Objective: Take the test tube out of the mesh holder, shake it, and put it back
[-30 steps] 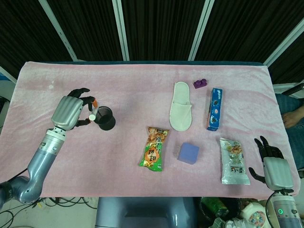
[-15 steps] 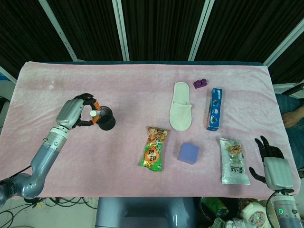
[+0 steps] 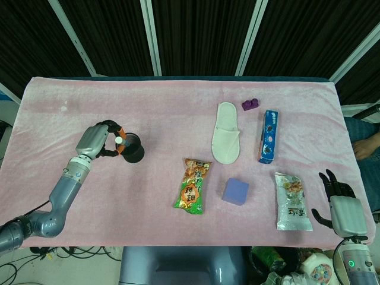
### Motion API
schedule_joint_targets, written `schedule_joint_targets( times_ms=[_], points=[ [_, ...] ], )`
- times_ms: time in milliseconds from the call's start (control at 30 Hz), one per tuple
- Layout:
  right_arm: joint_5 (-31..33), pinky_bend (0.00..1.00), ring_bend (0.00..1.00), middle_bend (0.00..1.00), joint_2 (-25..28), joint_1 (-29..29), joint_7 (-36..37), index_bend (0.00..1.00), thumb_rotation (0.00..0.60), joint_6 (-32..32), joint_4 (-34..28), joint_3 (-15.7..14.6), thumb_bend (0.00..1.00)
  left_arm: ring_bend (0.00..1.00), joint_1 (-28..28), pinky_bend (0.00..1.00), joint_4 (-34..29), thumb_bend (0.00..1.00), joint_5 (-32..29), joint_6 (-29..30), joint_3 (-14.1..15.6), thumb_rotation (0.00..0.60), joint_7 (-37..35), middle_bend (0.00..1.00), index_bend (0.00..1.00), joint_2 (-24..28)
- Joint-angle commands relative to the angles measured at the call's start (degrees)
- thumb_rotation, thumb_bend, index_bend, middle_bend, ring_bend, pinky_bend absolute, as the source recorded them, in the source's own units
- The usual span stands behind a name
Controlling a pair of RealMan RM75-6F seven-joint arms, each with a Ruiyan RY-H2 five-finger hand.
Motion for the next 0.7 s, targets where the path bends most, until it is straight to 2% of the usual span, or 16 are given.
schedule_joint_targets(
  times_ms=[33,700],
  points=[
    [0.0,0.16,0.19,0.03,-0.01,0.01,0.01,0.03,0.6,0.04,0.0,0.03,0.18,0.17,-0.62,0.2,0.94,0.41,-0.95,-0.44,0.53,0.6,0.87,0.55,0.64,-0.72],
    [0.19,0.16,0.19,0.03,0.02,0.06,0.04,0.03,0.6,-0.06,-0.13,0.05,0.18,0.16,-2.8,0.18,3.69,0.41,-6.39,-1.92,1.72,0.6,3.99,0.54,0.62,-2.46]
  ],
)
